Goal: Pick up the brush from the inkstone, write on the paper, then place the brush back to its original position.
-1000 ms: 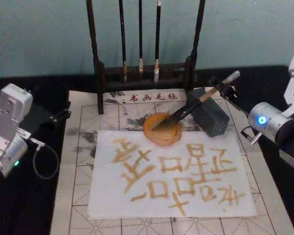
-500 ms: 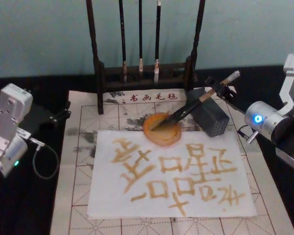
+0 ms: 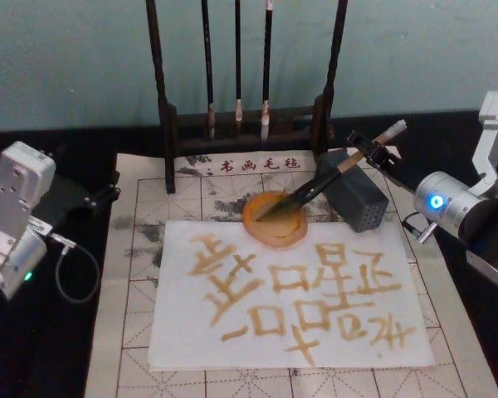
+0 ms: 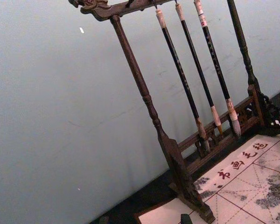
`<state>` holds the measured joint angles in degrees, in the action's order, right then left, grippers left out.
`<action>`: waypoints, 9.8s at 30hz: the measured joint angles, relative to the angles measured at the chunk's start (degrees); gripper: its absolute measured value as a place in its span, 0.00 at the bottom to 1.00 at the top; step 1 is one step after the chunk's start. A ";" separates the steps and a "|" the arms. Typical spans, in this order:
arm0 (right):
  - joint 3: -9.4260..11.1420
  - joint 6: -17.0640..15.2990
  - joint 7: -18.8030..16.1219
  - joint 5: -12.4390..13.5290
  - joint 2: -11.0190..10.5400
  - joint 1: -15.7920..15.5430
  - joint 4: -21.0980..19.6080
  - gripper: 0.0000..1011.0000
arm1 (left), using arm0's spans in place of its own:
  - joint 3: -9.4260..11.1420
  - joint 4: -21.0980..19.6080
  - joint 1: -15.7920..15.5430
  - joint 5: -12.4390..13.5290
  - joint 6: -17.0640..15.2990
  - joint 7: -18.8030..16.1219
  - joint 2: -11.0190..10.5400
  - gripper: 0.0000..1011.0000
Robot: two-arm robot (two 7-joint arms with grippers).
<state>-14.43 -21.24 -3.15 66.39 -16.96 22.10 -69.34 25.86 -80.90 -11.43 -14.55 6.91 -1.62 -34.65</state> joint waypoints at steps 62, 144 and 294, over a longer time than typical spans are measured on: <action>-2.20 4.00 -2.47 -0.88 -2.16 -0.79 -3.48 0.20 | 0.00 0.00 0.00 0.00 0.00 0.00 0.00 0.99; -8.12 28.33 -31.80 -27.05 -18.88 -22.16 -33.34 0.20 | 0.00 0.00 0.00 0.00 0.00 0.00 0.00 0.99; -5.46 12.57 -12.03 -14.63 -5.27 -10.02 -21.23 0.20 | 0.00 0.00 0.00 0.00 0.00 0.00 0.00 0.99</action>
<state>-19.89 -8.67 -15.19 51.77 -22.24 12.09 -90.58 25.86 -80.90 -11.43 -14.55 6.91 -1.62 -34.65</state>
